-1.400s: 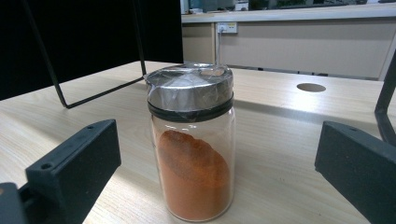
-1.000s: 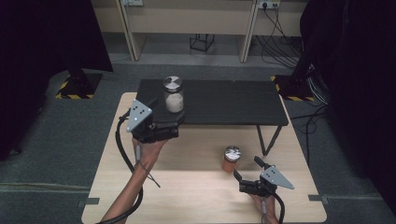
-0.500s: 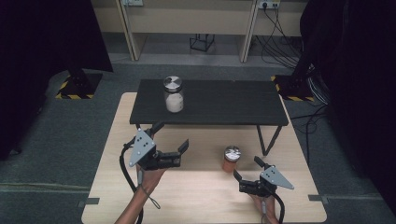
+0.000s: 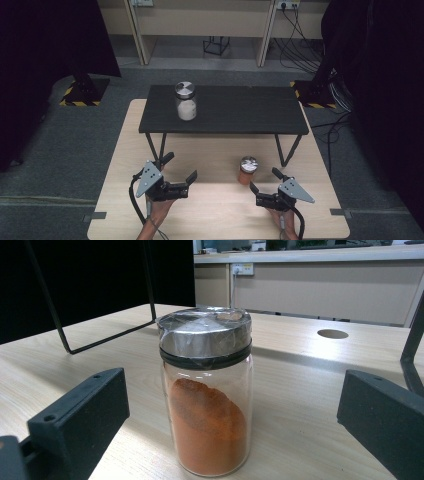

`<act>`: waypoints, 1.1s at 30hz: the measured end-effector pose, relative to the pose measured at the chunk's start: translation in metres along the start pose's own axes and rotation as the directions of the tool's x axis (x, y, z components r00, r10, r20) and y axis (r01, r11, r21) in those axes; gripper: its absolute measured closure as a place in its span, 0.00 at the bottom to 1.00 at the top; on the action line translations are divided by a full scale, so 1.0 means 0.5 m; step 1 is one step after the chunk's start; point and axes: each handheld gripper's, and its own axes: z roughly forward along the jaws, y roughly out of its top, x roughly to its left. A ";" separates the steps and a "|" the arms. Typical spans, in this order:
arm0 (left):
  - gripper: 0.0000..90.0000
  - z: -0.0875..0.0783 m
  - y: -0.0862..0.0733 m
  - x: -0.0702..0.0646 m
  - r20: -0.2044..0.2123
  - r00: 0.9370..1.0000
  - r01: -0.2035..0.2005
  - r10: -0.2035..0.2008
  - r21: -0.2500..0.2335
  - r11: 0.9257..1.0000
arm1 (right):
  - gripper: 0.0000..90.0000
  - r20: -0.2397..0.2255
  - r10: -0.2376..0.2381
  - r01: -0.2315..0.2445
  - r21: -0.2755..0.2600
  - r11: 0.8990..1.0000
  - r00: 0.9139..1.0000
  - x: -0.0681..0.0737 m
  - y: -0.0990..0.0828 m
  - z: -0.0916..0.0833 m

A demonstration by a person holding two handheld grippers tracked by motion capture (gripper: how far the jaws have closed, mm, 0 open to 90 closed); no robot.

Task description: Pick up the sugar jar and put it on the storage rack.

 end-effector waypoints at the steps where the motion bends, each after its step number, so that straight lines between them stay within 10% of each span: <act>1: 0.01 -0.003 -0.012 0.003 -0.004 1.000 0.011 -0.011 0.005 1.000 | 0.00 0.000 0.000 0.000 0.000 1.000 1.000 0.000 0.000 0.000; 33: 0.02 -0.018 -0.125 0.007 -0.061 0.998 0.023 -0.018 0.081 0.996 | 0.00 -0.002 0.000 0.000 -0.001 1.000 1.000 -0.001 0.000 0.000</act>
